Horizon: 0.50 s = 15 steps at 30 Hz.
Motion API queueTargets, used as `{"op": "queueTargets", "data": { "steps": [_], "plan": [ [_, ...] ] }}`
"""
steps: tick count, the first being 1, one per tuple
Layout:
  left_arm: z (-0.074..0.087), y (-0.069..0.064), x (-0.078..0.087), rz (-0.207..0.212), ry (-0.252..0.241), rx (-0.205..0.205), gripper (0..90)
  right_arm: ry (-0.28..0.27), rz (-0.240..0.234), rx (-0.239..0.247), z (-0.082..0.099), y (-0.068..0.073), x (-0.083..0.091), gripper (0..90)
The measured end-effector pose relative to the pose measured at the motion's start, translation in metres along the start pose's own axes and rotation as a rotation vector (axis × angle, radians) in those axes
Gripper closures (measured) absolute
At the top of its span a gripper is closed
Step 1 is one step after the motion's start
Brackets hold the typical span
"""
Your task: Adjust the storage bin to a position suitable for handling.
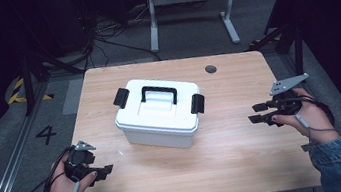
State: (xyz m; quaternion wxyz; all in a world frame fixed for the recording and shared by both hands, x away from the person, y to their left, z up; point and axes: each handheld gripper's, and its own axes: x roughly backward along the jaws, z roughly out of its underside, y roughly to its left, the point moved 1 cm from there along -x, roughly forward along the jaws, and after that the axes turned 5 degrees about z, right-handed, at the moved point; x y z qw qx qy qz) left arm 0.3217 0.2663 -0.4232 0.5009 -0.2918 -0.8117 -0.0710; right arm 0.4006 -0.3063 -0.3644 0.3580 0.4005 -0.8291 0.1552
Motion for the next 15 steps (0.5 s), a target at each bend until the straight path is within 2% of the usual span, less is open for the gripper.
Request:
{"op": "queueTargets", "data": {
  "steps": [6,15],
  "plan": [
    [0.005,0.0,0.002,-0.007,0.002,0.004,26.1,-0.017,-0.015,0.032,-0.019,0.004,-0.003,49.7],
    [0.013,-0.001,0.007,-0.016,-0.005,0.01,26.2,-0.044,-0.026,0.078,-0.06,0.013,-0.008,48.4]
  ]
}}
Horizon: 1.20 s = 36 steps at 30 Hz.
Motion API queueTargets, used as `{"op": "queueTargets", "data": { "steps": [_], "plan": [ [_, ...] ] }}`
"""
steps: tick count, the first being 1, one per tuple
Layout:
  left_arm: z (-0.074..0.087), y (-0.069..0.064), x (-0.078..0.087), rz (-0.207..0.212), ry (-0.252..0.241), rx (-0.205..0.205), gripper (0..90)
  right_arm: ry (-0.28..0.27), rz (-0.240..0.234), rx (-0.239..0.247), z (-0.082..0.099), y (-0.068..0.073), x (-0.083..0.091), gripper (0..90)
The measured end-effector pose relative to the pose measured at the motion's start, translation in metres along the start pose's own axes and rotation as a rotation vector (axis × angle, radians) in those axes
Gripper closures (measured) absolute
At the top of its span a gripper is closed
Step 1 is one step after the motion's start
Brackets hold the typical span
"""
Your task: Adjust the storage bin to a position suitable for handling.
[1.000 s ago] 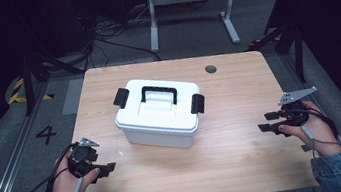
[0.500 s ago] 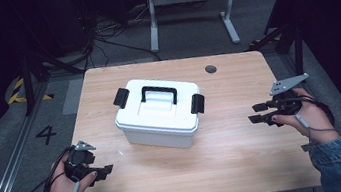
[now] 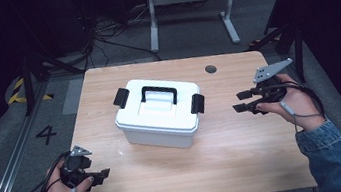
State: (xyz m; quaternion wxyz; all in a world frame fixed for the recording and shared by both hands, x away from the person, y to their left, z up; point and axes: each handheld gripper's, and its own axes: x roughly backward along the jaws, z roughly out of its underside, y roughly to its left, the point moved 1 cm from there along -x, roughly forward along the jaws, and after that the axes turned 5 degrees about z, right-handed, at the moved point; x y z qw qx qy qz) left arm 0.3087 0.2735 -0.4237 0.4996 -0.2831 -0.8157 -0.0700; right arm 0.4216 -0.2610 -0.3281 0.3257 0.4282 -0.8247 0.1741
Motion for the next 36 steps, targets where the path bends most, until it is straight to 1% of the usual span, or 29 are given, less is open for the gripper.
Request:
{"op": "queueTargets", "data": {
  "steps": [2,3,5,6,8,9,11,14,17,18,20,21,22,23,24,25,27,29,30,34,36],
  "plan": [
    [0.0,0.0,0.0,-0.004,0.0,-0.006,26.2,-0.006,-0.008,0.012,-0.009,0.002,-0.002,47.8],
    [0.001,-0.001,0.0,0.003,0.003,-0.001,26.2,-0.008,-0.011,0.017,-0.013,0.003,-0.003,47.1],
    [0.0,-0.001,0.0,0.001,0.001,-0.007,26.1,0.001,-0.013,0.009,-0.021,0.004,-0.006,46.4],
    [0.0,0.0,0.0,0.003,-0.001,-0.013,26.2,0.002,-0.007,0.017,-0.024,0.004,-0.008,46.4],
    [0.0,-0.001,0.0,0.01,0.004,-0.007,26.1,-0.007,-0.016,0.021,-0.032,0.006,-0.011,46.5],
    [-0.001,-0.001,0.0,0.005,0.005,-0.013,26.1,-0.009,-0.022,0.025,-0.035,0.007,-0.012,46.4],
    [-0.001,-0.001,-0.001,0.01,0.007,-0.01,26.1,-0.02,-0.026,0.037,-0.042,0.009,-0.016,46.5],
    [-0.003,-0.001,-0.002,0.01,0.007,-0.022,26.0,-0.032,-0.036,0.036,-0.053,0.01,-0.02,46.5],
    [-0.003,-0.001,-0.002,0.015,0.007,-0.019,26.0,-0.04,-0.038,0.035,-0.059,0.01,-0.023,46.7],
    [-0.004,-0.001,-0.002,0.014,0.007,-0.018,26.0,-0.037,-0.037,0.038,-0.065,0.011,-0.028,47.1],
    [-0.006,0.0,-0.003,0.018,0.008,-0.03,26.0,-0.03,-0.036,0.046,-0.071,0.013,-0.032,47.6],
    [-0.006,0.0,-0.003,0.018,0.008,-0.03,26.0,-0.03,-0.036,0.046,-0.071,0.013,-0.032,47.6],
    [-0.006,-0.001,-0.004,0.018,0.006,-0.02,26.0,-0.029,-0.044,0.048,-0.074,0.014,-0.035,47.6],
    [-0.007,-0.001,-0.004,0.021,0.008,-0.029,26.0,-0.025,-0.055,0.051,-0.079,0.016,-0.04,47.8],
    [-0.008,-0.001,-0.004,0.022,0.006,-0.021,26.0,-0.025,-0.059,0.058,-0.083,0.017,-0.044,48.1],
    [-0.009,-0.001,-0.004,0.019,0.004,-0.025,25.9,-0.027,-0.075,0.056,-0.09,0.02,-0.051,48.2],
    [-0.009,-0.001,-0.004,0.023,-0.001,-0.022,25.8,-0.024,-0.08,0.057,-0.092,0.021,-0.054,48.2],
    [-0.01,0.0,-0.004,0.025,-0.004,-0.021,25.8,-0.021,-0.084,0.062,-0.1,0.023,-0.062,48.3],
    [-0.011,0.0,-0.004,0.023,-0.005,-0.02,25.8,-0.019,-0.094,0.061,-0.103,0.024,-0.067,48.4],
    [-0.012,0.0,-0.005,0.024,-0.005,-0.024,25.8,-0.015,-0.109,0.074,-0.113,0.027,-0.08,48.5],
    [-0.012,0.0,-0.005,0.027,-0.006,-0.02,25.8,-0.007,-0.102,0.087,-0.119,0.03,-0.089,49.3]
  ]
}}
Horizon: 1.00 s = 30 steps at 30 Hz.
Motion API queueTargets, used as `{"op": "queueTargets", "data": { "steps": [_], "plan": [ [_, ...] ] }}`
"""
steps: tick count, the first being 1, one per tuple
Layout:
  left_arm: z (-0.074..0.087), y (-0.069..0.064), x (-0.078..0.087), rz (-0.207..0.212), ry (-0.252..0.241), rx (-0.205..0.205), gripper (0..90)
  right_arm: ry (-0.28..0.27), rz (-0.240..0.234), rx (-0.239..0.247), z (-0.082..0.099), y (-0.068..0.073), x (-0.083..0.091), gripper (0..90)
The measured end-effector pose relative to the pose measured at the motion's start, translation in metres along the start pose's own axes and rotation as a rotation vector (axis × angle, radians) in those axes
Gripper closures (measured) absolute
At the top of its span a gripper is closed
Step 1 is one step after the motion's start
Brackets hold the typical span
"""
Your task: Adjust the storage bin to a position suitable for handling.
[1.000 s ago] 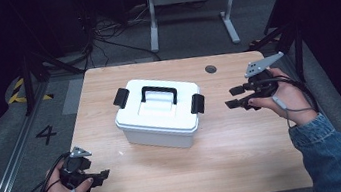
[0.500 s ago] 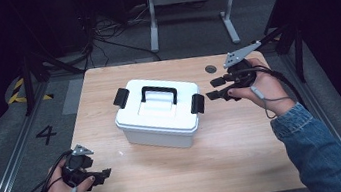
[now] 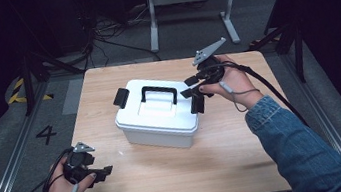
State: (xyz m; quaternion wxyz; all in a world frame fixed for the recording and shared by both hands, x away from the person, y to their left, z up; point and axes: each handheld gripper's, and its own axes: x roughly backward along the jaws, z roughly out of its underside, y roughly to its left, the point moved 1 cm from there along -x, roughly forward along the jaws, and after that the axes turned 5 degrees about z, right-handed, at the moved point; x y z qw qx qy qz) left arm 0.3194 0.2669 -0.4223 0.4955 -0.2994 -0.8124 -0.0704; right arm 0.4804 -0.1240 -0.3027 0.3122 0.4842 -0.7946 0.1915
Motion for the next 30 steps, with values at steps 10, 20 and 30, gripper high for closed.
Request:
{"op": "queueTargets", "data": {
  "steps": [10,20,30],
  "plan": [
    [0.0,0.0,0.001,0.01,0.014,0.013,26.5,0.065,-0.019,0.009,-0.015,0.002,-0.029,55.3],
    [-0.001,0.001,0.001,0.014,0.02,0.016,27.0,0.117,-0.053,0.027,-0.026,0.003,-0.047,62.0],
    [-0.01,0.002,-0.003,0.025,0.022,0.005,27.0,0.142,-0.068,0.034,-0.033,0.005,-0.059,74.9]
  ]
}}
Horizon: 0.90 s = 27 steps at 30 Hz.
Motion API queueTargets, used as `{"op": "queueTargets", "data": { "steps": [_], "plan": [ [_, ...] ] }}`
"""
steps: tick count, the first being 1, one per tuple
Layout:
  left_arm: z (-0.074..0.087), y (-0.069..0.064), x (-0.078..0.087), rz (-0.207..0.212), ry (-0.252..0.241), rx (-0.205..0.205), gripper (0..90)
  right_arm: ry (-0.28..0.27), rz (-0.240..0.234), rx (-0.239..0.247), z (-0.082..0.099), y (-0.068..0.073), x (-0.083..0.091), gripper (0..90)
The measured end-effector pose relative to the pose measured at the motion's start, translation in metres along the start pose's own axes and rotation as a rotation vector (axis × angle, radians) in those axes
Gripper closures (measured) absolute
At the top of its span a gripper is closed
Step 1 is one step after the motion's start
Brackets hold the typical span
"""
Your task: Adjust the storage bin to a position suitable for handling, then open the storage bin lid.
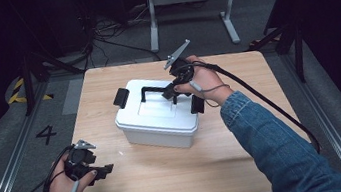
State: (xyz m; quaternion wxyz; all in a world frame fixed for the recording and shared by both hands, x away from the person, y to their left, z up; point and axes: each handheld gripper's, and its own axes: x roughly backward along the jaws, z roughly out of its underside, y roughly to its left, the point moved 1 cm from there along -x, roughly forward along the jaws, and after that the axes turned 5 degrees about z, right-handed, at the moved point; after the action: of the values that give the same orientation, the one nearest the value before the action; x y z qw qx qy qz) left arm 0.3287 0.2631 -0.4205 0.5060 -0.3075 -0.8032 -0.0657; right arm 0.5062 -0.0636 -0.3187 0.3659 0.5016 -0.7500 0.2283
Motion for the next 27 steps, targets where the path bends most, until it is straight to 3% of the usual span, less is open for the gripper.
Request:
{"op": "queueTargets", "data": {
  "steps": [3,10,27],
  "plan": [
    [-0.004,0.0,-0.003,0.003,0.005,-0.012,27.0,0.015,-0.01,0.012,-0.004,0.003,-0.001,80.7],
    [-0.013,0.001,-0.004,0.019,-0.001,-0.02,26.9,0.024,-0.062,0.036,-0.005,0.005,0.0,83.8],
    [-0.018,0.003,-0.007,0.029,0.0,-0.027,26.9,0.001,-0.048,0.065,-0.006,0.009,0.002,84.8]
  ]
}}
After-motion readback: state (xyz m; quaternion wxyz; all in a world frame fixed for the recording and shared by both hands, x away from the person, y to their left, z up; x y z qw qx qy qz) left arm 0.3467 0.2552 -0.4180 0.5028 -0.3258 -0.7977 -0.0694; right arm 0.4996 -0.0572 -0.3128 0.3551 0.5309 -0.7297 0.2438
